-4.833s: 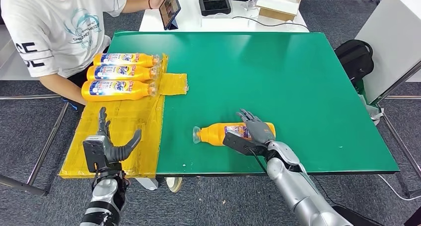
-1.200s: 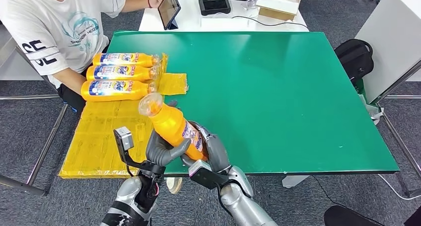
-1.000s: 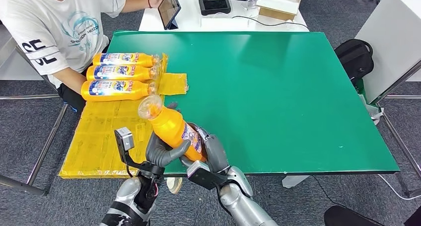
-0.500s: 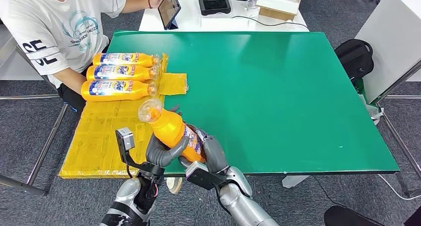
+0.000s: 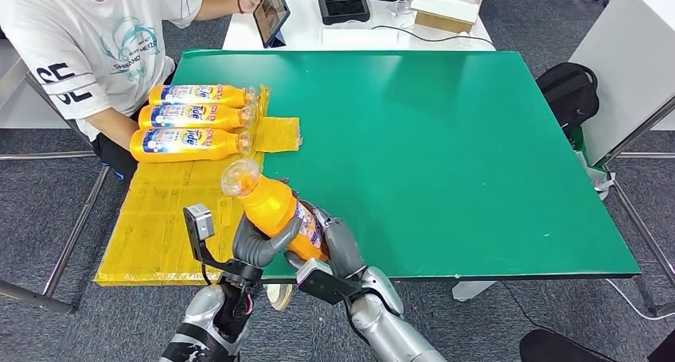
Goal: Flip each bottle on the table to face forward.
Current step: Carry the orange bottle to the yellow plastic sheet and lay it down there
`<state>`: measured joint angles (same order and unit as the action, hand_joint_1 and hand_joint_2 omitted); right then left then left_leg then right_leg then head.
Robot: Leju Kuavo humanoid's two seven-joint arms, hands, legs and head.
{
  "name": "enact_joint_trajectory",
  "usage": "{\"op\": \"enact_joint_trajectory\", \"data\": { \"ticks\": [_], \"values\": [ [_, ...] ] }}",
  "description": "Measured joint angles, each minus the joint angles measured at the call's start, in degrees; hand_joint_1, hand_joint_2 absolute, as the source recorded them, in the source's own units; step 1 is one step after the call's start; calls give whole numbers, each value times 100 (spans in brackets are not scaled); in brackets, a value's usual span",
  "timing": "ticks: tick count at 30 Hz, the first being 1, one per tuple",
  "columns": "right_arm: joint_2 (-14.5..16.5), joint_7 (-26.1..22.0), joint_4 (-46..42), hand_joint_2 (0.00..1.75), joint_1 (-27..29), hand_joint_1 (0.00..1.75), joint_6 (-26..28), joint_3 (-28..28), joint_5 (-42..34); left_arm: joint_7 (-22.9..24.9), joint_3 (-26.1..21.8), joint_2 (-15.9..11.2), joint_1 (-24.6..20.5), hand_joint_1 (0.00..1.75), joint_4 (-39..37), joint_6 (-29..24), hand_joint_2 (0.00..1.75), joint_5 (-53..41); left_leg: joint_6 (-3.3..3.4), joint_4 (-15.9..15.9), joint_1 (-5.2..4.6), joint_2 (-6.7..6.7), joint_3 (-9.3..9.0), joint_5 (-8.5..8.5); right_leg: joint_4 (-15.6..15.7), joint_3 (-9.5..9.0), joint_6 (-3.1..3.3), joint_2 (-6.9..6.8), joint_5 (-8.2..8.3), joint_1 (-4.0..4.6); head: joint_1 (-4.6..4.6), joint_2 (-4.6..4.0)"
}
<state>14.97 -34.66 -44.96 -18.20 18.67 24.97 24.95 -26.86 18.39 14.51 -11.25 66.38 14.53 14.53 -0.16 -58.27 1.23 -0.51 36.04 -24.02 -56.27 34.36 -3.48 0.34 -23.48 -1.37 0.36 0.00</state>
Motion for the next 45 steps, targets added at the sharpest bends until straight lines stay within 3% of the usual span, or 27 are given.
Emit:
{"op": "enact_joint_trajectory", "data": {
  "ticks": [3, 6, 10, 14, 17, 24, 28, 31, 34, 36, 40, 45],
  "values": [
    [-2, 9, 14, 0, -8, 0, -34, 24, -18, -41, -4, 3, -35, 175, 1, -80, 175, -24, 0, 0, 0, 0, 0, 0, 0, 0, 0, 0, 0, 0, 1, 0],
    [-2, 34, -34, 0, 11, 0, -282, 46, -190, -229, -11, 7, -77, 175, 8, -511, 175, -299, 0, 0, 0, 0, 0, 0, -1, 0, 0, 1, 0, 0, 2, 0],
    [-28, 94, -573, 0, 152, 0, -728, 56, -592, -672, -206, -12, -178, 175, 68, -1691, 175, -1025, 0, 0, 1, 0, 1, 0, -1, 1, 0, 1, 1, 1, 3, 0],
    [-99, 209, -1376, 0, 311, 0, -833, 64, -827, -986, -656, -87, -395, 175, 101, -2652, 175, -1561, -2, 0, 2, 0, 0, 2, -2, 1, 1, 2, 0, 2, 2, 0],
    [-140, 214, -1816, 0, 384, 0, -795, 62, -903, -1091, -946, -150, -510, 175, 103, -3007, 175, -1793, -2, 0, 3, 1, 0, 2, -2, 0, 1, 2, 0, 1, 2, 0],
    [-174, 180, -2262, 0, 477, 0, -738, 62, -928, -1160, -1205, -223, -620, 175, 96, -3213, 175, -1945, -2, 0, 0, 1, 1, 2, -1, 0, 0, 2, 1, 0, 4, 0],
    [-176, 37, -2401, 0, 510, 0, -404, 68, -874, -1266, -1310, -310, -804, 175, -160, -4308, 175, -2922, -2, 0, 2, 1, 0, 2, -2, 1, 0, 2, 1, 1, 4, 0],
    [-178, -25, -2472, 0, 520, 0, -210, 98, -831, -977, -1418, -499, -1059, 175, -662, -5183, 175, -4969, -3, 1, 4, 2, -1, 3, -4, 0, 1, 2, 1, 3, 4, 0],
    [-186, -97, -2497, 0, 520, 0, -122, 160, -887, -312, -1717, -698, -1324, 175, -1326, -5404, 175, -7862, -3, 1, 5, 3, -1, 4, -6, 0, 1, 2, 1, 3, 5, 0],
    [-193, -129, -2503, 0, 519, 0, -107, 198, -945, 174, -1819, -854, -1544, 175, -1930, -5418, 175, -8985, -3, 1, 4, 6, -2, 5, -6, 2, 2, 4, 2, 2, 6, 0],
    [-198, -139, -2509, 0, 518, 0, -146, 255, -1011, 891, -1806, -1136, -1947, 175, -3066, -5290, 175, -9700, -3, 1, 4, 5, -1, 5, -6, 4, 2, 5, 2, 2, 5, 0],
    [-201, -124, -2509, 0, 519, 0, -186, 320, -1012, 1042, -1703, -1346, -2226, 175, -3850, -4695, 175, -9781, -3, 1, 4, 3, 1, 4, -7, 4, 2, 5, 1, 2, 5, 0]
  ]
}}
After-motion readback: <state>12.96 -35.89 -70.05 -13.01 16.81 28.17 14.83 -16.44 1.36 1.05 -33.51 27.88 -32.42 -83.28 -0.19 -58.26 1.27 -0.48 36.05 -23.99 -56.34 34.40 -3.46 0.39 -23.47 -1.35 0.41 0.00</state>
